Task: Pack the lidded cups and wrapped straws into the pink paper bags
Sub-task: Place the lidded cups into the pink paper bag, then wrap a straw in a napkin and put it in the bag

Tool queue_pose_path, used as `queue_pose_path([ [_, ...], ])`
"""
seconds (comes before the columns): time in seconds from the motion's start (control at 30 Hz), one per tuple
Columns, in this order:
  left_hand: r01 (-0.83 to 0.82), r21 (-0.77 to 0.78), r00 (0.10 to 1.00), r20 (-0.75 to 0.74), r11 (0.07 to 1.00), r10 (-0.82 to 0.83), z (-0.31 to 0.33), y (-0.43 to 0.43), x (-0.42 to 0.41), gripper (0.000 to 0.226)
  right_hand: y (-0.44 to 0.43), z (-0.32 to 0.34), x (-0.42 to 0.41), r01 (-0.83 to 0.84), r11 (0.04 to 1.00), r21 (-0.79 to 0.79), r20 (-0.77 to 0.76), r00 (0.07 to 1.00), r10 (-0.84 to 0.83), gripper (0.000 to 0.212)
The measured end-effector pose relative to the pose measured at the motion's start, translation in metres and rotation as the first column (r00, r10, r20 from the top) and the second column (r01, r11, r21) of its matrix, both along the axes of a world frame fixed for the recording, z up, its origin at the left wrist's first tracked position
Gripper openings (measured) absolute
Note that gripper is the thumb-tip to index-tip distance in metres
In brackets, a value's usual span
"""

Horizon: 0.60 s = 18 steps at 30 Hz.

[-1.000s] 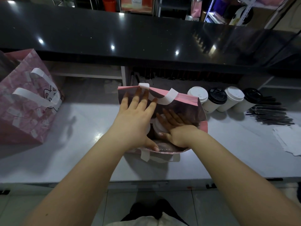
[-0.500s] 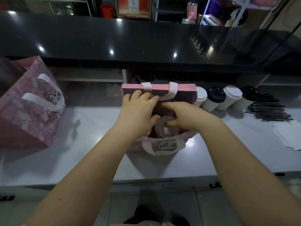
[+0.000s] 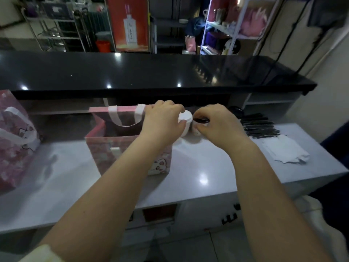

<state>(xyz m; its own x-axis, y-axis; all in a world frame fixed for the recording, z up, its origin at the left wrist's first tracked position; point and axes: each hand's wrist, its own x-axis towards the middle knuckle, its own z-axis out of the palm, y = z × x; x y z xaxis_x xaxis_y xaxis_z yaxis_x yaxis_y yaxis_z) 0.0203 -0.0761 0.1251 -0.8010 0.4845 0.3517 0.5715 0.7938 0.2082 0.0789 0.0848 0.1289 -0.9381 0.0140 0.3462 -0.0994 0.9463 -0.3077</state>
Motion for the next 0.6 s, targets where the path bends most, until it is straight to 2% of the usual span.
queue_pose_path([
  [0.1, 0.073, 0.046, 0.997, -0.015, 0.996, -0.072, 0.013, 0.065, 0.026, 0.034, 0.057, 0.01, 0.046, 0.103, 0.995, 0.019, -0.083, 0.991, -0.101, 0.025],
  [0.2, 0.156, 0.092, 0.988, -0.024, 0.984, -0.154, 0.02, 0.132, 0.061, 0.032, 0.116, 0.015, 0.101, 0.198, 0.98, 0.02, -0.098, 0.976, -0.196, 0.027],
  [0.37, 0.275, 0.131, 0.961, -0.023, 0.952, -0.275, 0.007, 0.234, 0.128, 0.03, 0.201, 0.007, 0.189, 0.316, 0.949, -0.017, -0.047, 0.947, -0.317, 0.031],
  [0.6, 0.335, 0.071, 0.932, 0.125, 0.94, -0.341, -0.049, 0.32, 0.187, 0.043, 0.279, -0.032, 0.263, 0.426, 0.9, -0.087, 0.043, 0.905, -0.424, 0.03],
])
